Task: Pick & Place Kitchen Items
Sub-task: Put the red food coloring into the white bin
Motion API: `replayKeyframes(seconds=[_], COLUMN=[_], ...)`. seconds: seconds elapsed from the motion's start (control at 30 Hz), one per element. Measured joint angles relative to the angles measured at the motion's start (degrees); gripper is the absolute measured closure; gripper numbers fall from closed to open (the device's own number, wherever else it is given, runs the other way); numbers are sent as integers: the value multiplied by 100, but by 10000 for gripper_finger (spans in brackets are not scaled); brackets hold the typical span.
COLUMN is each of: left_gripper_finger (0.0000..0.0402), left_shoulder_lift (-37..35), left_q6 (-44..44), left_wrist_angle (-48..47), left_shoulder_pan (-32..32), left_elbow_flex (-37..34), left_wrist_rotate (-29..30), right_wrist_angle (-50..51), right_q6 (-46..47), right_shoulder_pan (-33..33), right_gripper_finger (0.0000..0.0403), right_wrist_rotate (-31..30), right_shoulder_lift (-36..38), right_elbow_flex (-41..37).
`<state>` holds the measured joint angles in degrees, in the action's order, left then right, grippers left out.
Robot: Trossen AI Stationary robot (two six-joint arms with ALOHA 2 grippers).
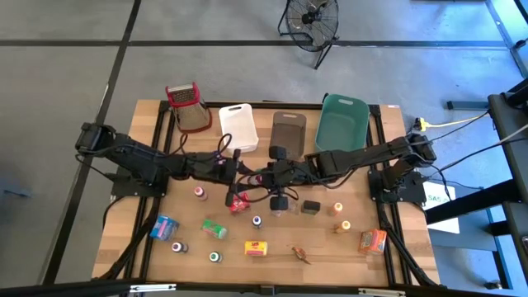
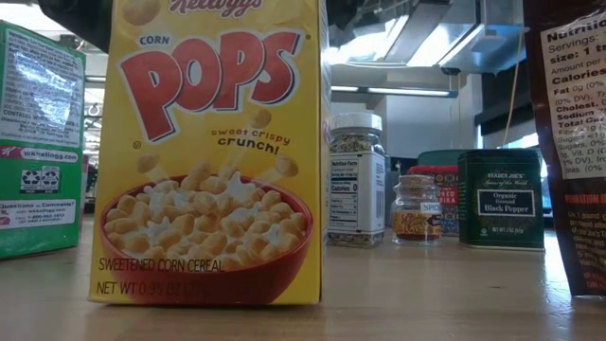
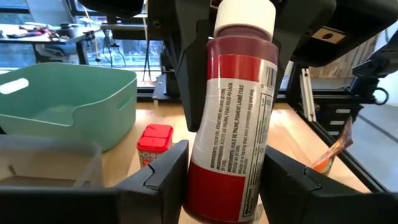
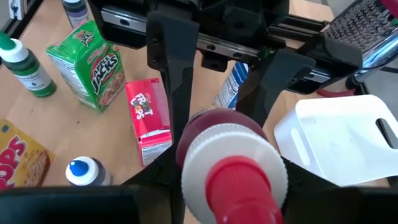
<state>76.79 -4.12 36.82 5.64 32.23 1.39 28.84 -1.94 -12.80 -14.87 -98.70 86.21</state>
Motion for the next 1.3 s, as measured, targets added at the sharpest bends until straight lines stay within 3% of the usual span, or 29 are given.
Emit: replayKeyframes(seconds=[0.27,0.7,0.93,1.3], left_gripper_finger=[277,278,278,278], left_shoulder_lift=[-2,-90,-327,-1235], left_q6=[-51,148,234,792], left_wrist_angle=[-41,478,493,109], left_shoulder_pan=[-19,75,112,143], left_elbow_flex=[-2,-38,-95,-101], left_wrist_rotate=[-158,-87,146,480], right_wrist_angle=[-36,-1275,-2101,-2996], right_q6=[-49,-491,-1774,-2733], right_shoulder_pan=[-4,-143,-643,-1830], right_gripper_finger=[242,232,231,231], right_wrist_rotate=[-10,-188,-1284,-4222], right_shoulder_lift=[-2,22,39,50], right_elbow_flex=[-2,4,154,236])
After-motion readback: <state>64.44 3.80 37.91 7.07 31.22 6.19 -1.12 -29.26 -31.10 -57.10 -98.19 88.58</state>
